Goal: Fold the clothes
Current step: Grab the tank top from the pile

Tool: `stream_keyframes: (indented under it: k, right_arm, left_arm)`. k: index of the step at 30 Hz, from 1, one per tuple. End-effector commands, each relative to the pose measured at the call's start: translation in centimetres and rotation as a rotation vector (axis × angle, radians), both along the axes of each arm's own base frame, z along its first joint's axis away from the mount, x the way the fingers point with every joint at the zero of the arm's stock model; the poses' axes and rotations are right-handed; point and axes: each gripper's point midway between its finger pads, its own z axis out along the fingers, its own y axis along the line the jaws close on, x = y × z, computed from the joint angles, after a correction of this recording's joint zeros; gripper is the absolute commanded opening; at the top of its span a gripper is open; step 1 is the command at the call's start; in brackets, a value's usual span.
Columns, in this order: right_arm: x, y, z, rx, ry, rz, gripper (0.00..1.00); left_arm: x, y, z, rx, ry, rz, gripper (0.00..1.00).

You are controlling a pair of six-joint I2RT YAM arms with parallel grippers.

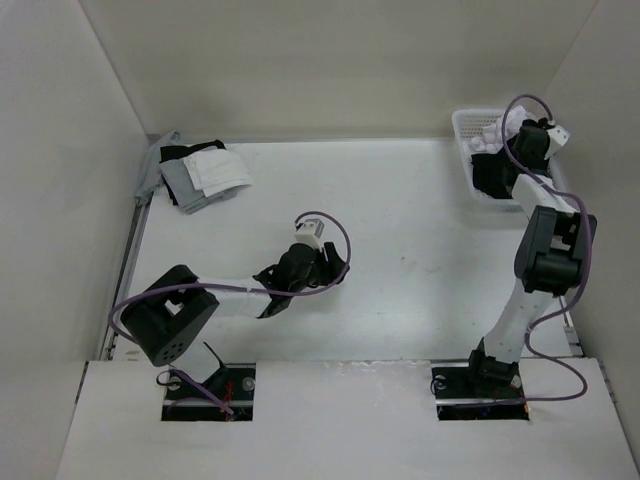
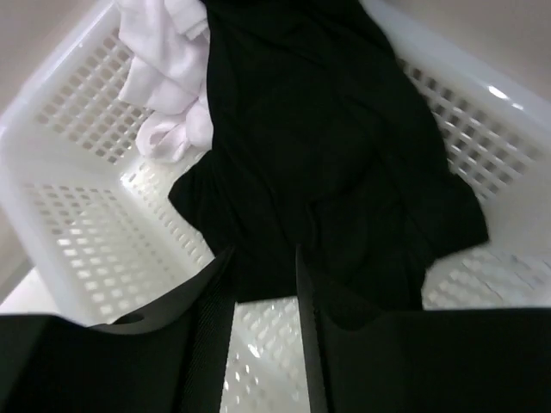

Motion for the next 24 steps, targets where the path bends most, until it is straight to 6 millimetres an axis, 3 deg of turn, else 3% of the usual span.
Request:
stream_keyframes:
  k: [1, 6, 12, 15, 21, 23, 24]
  right_arm:
    - [2.7, -0.8, -1.8, -0.078, 0.107, 0.05, 0.44]
    - [6.1, -1.4, -3.4, -0.051, 0.106, 0.065, 0.53]
    - [8.5, -2.6, -6.6, -0.025, 0.193, 0.064, 0.53]
    - [8.9, -2.5, -7.2, -0.019, 0.225, 0.067, 0.41]
    - [8.5, -2.9, -7.3, 0.01, 0.228, 0.047, 0.01]
    - [8.6, -2.7, -6.6, 0.011, 0.197, 0.05, 0.0]
    - [8.5, -2.6, -5.2, 0.007, 0.14, 0.045, 0.0]
  left_arm:
    - [1.0, 0.0, 3.0, -0.092, -0.075, 0.006, 0.48]
    - [1.0, -0.3, 2.5, -0.098, -0.066, -0.012, 0.48]
    - [1.6, 0.1, 2.4, -0.136, -0.048, -0.01, 0.48]
    - [1.9, 0.6, 2.5, -0.149, -0.043, 0.007, 0.48]
    - [2.2, 1.4, 2.7, -0.171, -0.047, 0.028, 0.48]
    - [2.3, 1.6, 2.7, -0.173, -0.048, 0.033, 0.48]
    - [2.3, 1.7, 2.8, -0.175, -0.05, 0.036, 0.48]
